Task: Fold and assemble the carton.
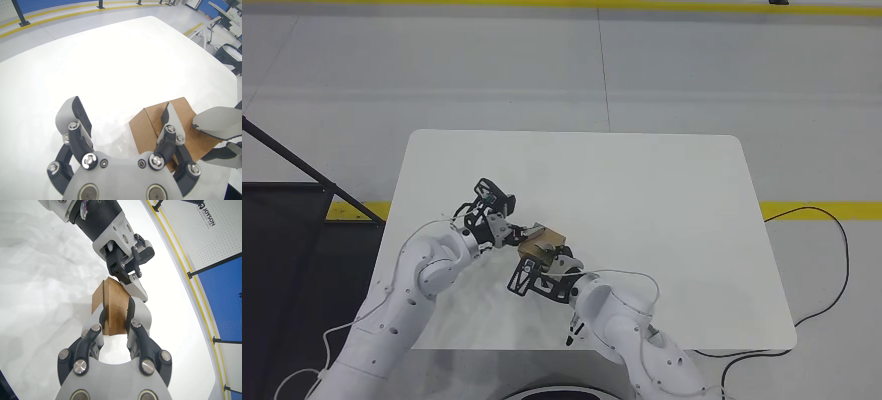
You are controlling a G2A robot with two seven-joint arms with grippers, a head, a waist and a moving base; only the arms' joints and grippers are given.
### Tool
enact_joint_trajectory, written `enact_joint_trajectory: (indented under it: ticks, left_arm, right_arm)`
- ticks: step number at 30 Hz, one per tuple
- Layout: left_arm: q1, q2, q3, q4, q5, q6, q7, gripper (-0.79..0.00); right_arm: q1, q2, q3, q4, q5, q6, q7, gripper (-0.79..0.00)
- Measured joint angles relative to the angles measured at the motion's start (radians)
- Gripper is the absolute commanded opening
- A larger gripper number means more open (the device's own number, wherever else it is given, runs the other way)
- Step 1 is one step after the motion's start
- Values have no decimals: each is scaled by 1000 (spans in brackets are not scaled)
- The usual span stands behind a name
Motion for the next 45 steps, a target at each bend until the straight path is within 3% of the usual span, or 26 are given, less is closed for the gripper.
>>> enact_joint_trajectory:
  ticks: [11, 18, 22, 35, 38, 41, 45]
  left_arm:
    - [69, 21, -66, -80, 50, -62, 25, 0]
    - [97, 36, -95, -104, 76, -120, -55, 0]
    - [99, 37, -93, -108, 84, -99, -78, 0]
    - [93, 38, -94, -101, 65, -79, -48, 0]
    - [94, 38, -94, -102, 67, -78, -44, 0]
    - [94, 39, -93, -102, 66, -78, -42, 0]
    - [92, 39, -90, -104, 65, -79, -41, 0]
  right_arm:
    - [-4, -2, 6, -2, 0, -2, 3, -505]
    - [-4, -3, 9, -4, -2, -3, 4, -505]
    - [-8, -3, 10, -8, -4, -2, 2, -483]
    - [-50, 9, 73, -57, 52, -38, -60, -289]
    - [-64, 12, 97, -70, 82, -38, -72, -311]
    - [-68, 11, 116, -69, 113, -2, -68, -382]
    - [-52, 5, 114, -44, 135, 44, -51, -382]
